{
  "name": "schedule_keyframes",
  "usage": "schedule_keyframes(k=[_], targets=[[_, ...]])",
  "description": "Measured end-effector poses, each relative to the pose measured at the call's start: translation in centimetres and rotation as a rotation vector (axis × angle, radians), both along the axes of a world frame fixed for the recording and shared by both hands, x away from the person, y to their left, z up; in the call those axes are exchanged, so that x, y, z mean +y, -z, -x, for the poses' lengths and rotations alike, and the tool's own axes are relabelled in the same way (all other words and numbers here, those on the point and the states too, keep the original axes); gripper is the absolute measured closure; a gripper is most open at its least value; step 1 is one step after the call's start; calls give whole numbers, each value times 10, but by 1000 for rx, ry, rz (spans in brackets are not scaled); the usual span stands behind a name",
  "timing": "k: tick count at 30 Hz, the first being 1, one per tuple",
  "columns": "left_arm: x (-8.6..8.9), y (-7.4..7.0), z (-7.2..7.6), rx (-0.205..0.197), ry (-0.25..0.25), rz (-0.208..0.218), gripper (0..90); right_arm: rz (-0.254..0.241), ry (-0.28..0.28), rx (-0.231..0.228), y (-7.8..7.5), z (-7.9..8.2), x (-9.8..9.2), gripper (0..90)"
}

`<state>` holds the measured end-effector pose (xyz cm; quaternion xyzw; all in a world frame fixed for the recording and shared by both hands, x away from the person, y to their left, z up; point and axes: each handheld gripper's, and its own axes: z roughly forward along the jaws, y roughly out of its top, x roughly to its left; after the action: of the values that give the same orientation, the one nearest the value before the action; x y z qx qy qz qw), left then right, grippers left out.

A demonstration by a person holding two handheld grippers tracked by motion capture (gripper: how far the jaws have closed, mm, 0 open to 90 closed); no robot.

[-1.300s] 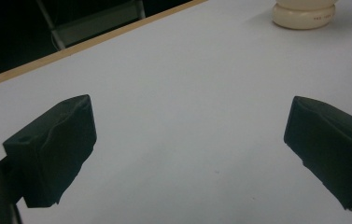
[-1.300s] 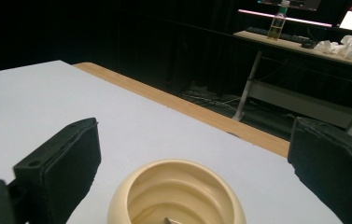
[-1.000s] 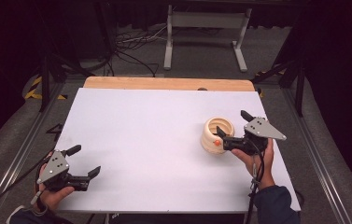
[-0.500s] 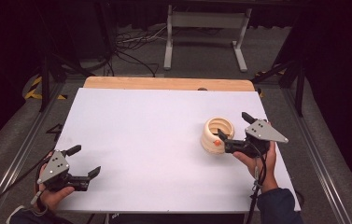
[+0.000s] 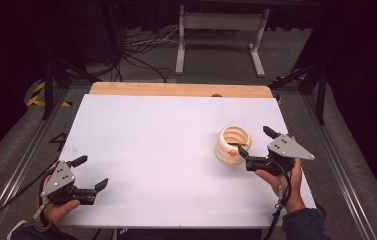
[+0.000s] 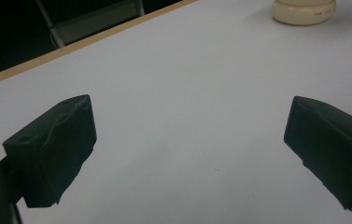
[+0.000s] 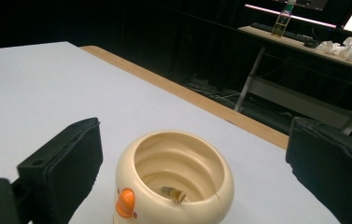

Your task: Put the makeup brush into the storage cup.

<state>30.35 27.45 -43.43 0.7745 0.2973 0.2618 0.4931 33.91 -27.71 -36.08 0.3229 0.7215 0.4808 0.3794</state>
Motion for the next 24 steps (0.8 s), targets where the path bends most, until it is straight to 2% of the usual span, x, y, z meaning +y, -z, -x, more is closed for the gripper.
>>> schedule_keyframes(k=[24], targets=[[0, -1, 1, -9, 2, -9, 32, 25, 3, -13, 15, 20, -15, 50]])
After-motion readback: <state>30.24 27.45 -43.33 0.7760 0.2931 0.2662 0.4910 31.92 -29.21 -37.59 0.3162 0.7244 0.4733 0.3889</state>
